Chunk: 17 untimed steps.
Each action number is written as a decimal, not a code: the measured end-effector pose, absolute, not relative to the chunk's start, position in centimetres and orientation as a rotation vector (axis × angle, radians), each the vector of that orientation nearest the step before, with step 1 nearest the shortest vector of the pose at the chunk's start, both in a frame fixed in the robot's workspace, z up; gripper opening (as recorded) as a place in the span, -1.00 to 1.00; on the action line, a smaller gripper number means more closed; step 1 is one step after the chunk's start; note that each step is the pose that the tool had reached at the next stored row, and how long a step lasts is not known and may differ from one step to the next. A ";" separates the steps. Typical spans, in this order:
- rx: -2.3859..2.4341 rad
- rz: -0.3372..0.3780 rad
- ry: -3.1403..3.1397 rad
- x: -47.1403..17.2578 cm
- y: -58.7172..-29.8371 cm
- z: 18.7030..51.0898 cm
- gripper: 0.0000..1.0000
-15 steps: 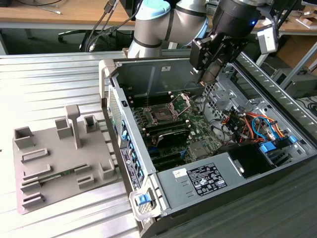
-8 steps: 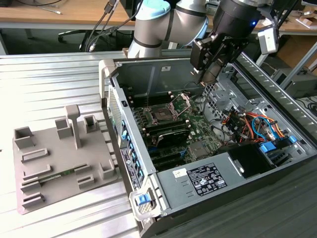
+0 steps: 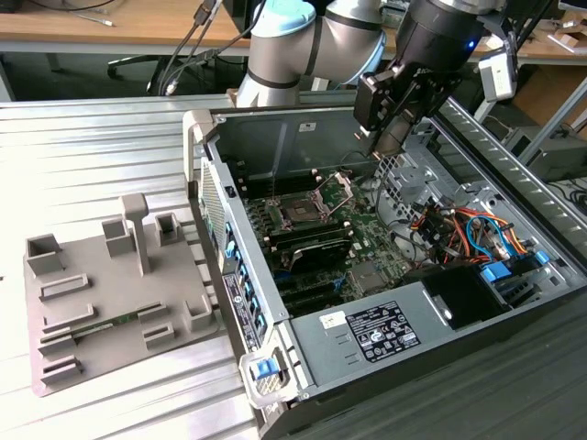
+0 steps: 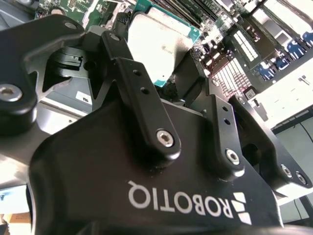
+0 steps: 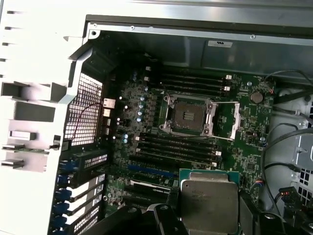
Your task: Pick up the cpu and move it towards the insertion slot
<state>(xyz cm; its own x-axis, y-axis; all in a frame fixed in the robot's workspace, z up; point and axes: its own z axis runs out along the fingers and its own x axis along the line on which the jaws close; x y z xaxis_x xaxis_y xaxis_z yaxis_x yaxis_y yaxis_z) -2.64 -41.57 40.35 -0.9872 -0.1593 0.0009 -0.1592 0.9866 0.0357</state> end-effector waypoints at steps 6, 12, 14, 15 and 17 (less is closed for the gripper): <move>0.251 -0.056 -3.127 -2.5 -41.6 40.3 0.10; 0.251 -0.056 -3.127 -2.4 -41.6 40.2 0.10; 0.251 -0.056 -3.127 -2.4 -41.6 40.2 0.10; 0.251 -0.056 -3.127 -2.3 -41.6 40.2 0.10; 0.251 -0.056 -3.127 -2.3 -41.6 40.2 0.10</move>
<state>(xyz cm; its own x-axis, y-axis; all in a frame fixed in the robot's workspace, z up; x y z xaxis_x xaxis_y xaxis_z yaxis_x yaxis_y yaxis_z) -2.30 -41.57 40.18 -0.9872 -0.1593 0.0008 -0.1592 0.9866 0.0358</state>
